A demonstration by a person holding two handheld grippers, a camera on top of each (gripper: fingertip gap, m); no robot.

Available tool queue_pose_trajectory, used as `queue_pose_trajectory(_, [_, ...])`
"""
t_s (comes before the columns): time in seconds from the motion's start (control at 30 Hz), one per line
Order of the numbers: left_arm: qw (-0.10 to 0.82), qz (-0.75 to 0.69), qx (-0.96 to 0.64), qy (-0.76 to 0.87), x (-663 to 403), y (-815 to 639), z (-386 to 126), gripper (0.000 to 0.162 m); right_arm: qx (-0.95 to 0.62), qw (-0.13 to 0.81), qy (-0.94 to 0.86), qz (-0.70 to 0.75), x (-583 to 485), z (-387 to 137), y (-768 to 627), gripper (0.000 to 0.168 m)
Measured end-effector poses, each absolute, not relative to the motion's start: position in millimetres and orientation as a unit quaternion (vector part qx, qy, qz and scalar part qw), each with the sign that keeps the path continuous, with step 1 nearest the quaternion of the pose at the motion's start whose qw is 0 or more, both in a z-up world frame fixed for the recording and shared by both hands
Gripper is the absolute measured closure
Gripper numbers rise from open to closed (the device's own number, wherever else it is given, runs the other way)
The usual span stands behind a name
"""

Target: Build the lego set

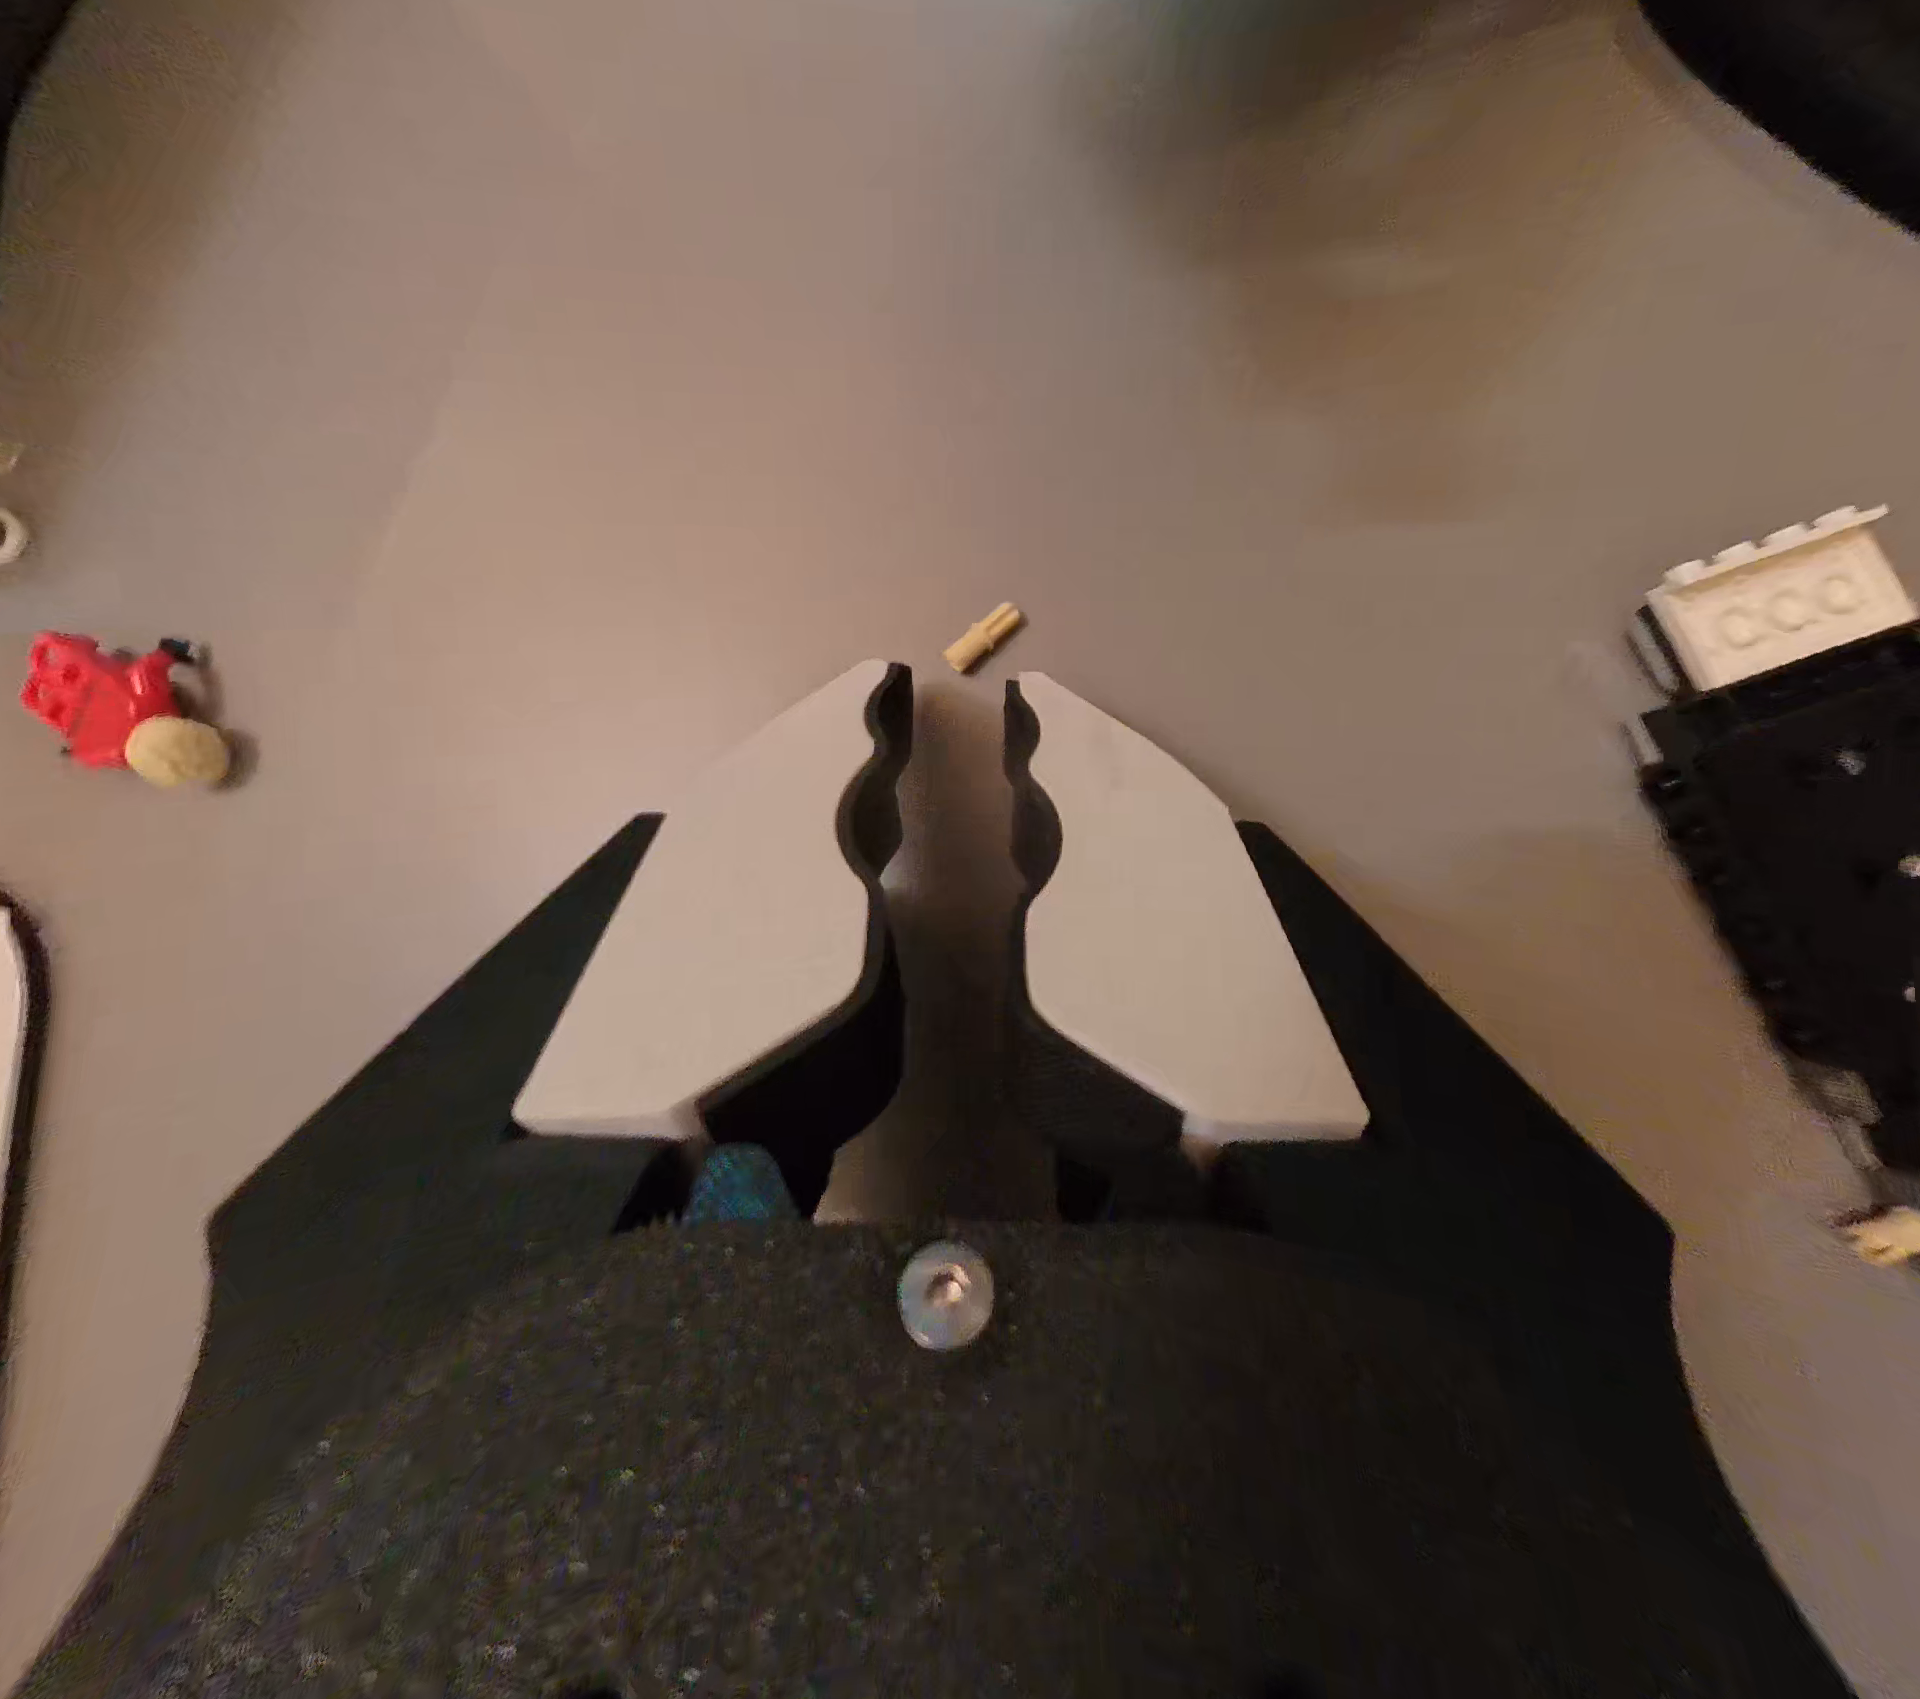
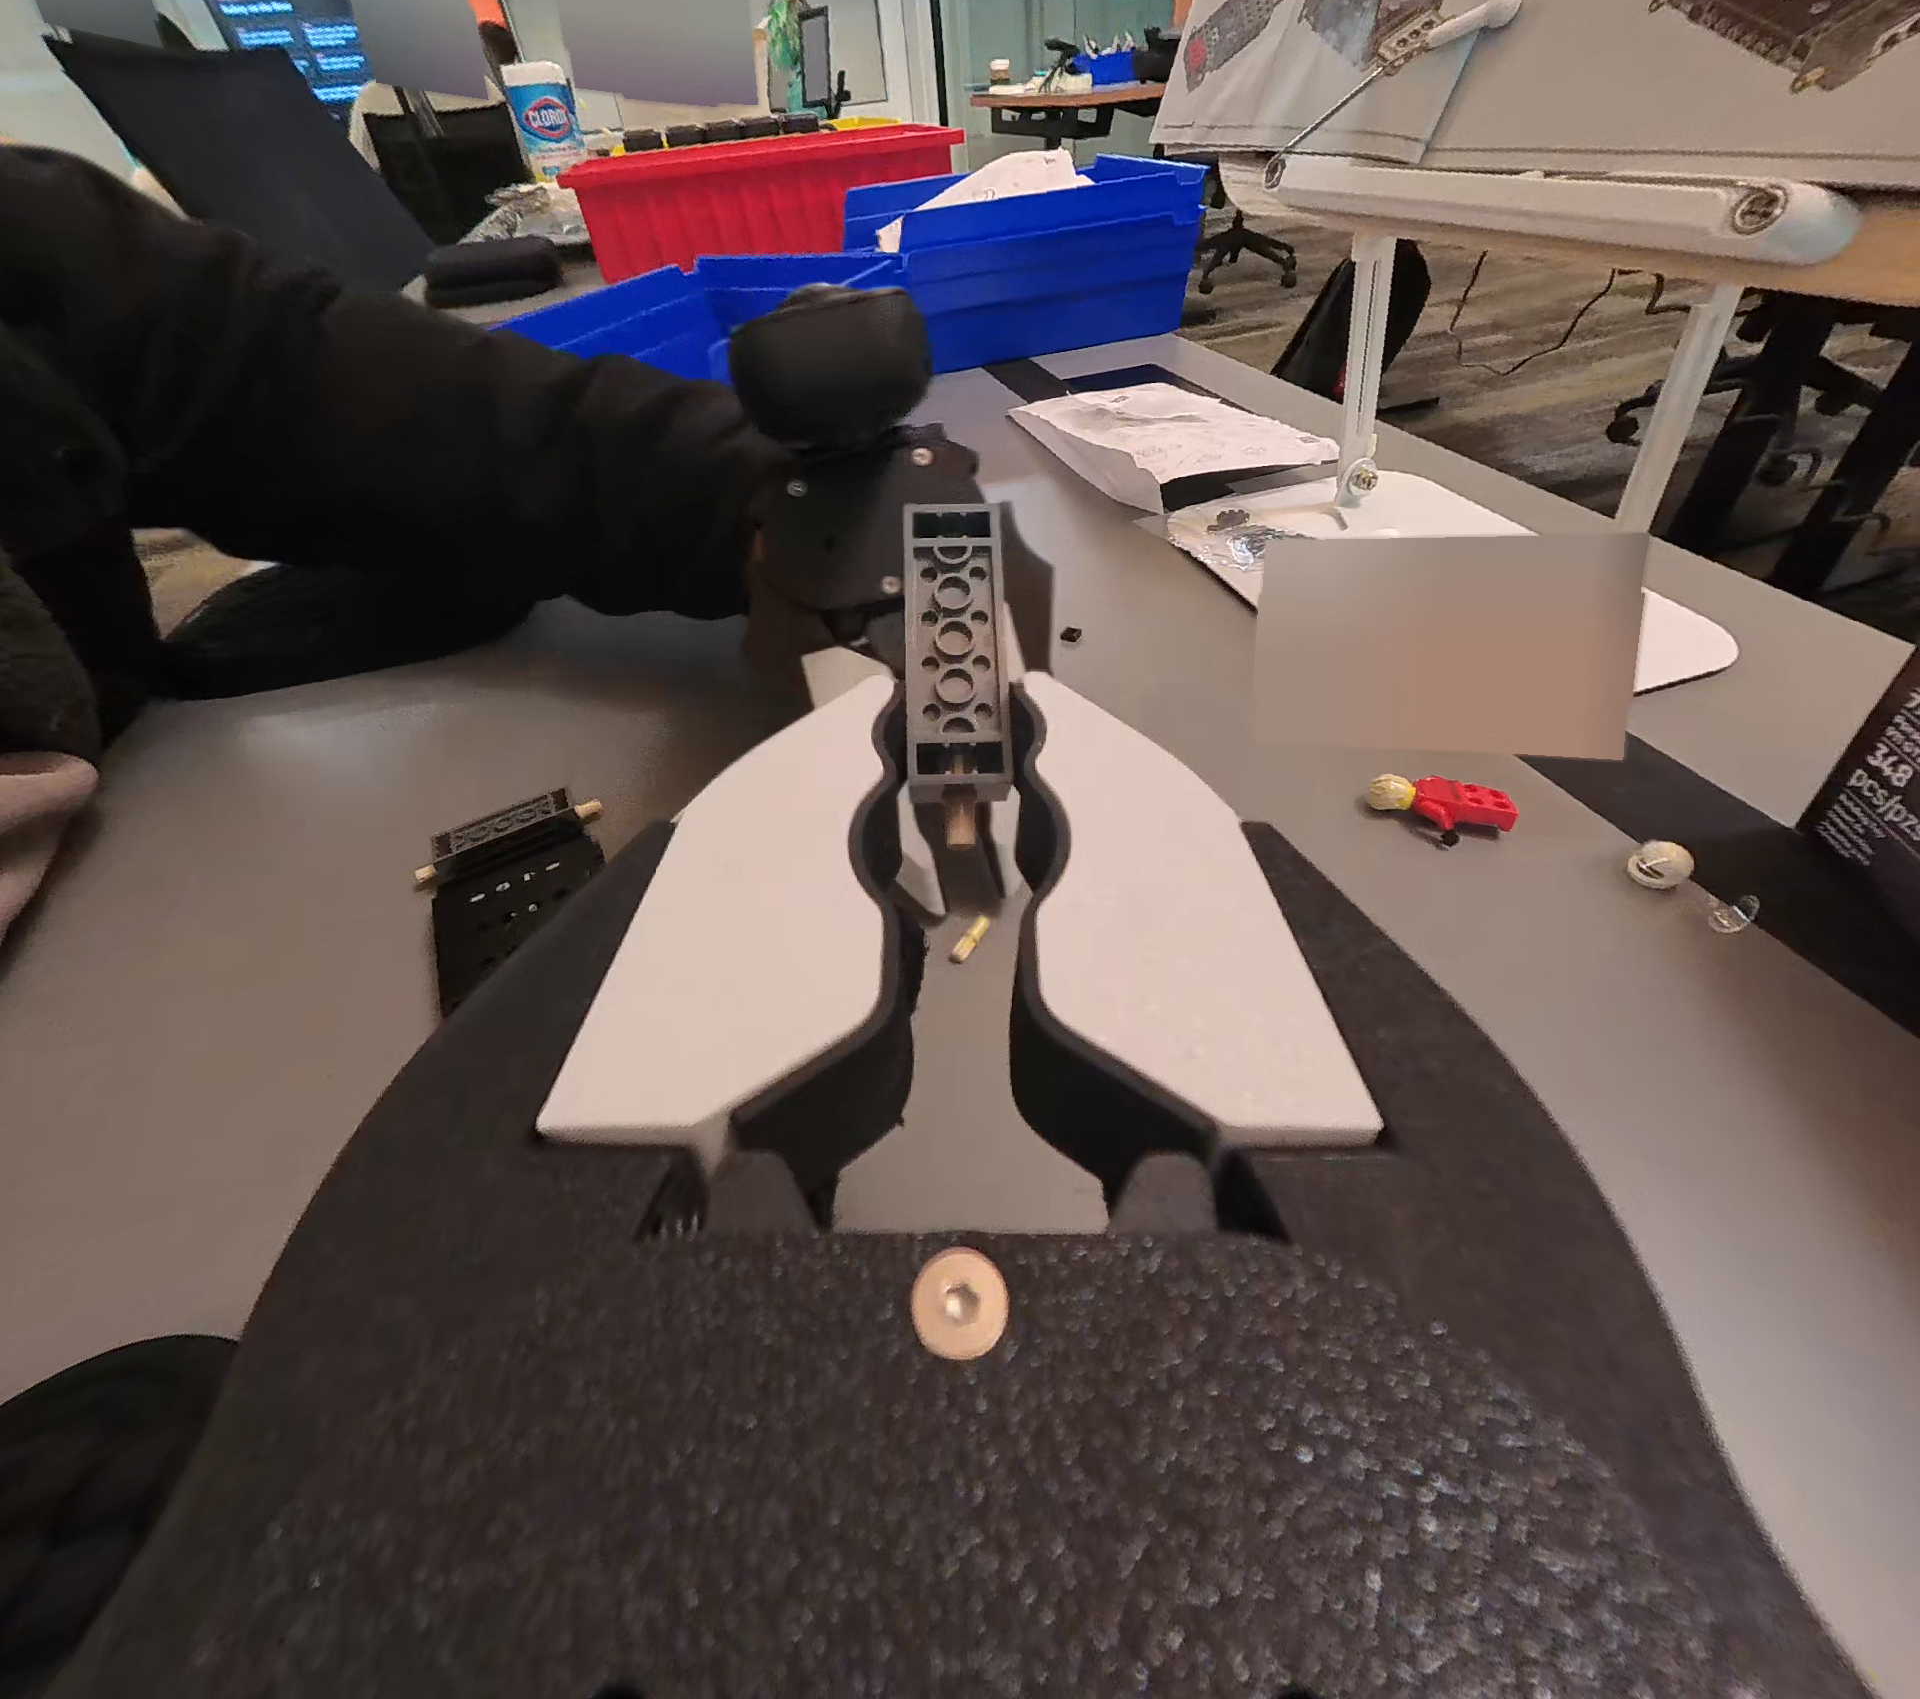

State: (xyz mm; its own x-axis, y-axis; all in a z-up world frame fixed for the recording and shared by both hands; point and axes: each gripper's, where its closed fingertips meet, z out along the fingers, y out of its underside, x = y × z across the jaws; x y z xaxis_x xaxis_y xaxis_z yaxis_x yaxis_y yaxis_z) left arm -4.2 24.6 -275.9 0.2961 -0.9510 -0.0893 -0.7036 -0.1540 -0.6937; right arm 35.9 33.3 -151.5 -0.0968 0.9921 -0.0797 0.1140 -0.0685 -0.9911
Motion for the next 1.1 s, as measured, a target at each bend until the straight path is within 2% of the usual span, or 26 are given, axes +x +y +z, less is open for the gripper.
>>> queue_pose_trajectory(0.23, [0.262, -0.244, -0.67, 0.65, 9.6, 22.3, -278.5, 0.144, -0.515, 0.42, -0.535, 0.522, 36.8, -153.3, 32.7, 0.152])
queue_pose_trajectory(0.4, [0.213, -0.263, -0.654, 0.676, 11.5, 20.1, -279.2, 0.153, -0.514, 0.417, -0.536, 0.525, 37.7, -153.8, 32.5, 0.152])
queue_pose_trajectory(0.83, [0.244, -0.251, -0.702, 0.62, 11.3, 19.5, -276.6, 0.157, -0.512, 0.408, -0.544, 0.525, 36.8, -157.3, 28.5, 0.151])
queue_pose_trajectory(1.1, [0.306, -0.289, -0.762, 0.492, -7.0, -14.2, -206.1, 0.157, -0.471, 0.368, -0.599, 0.532, 33.6, -168.4, -1.1, 0.151])
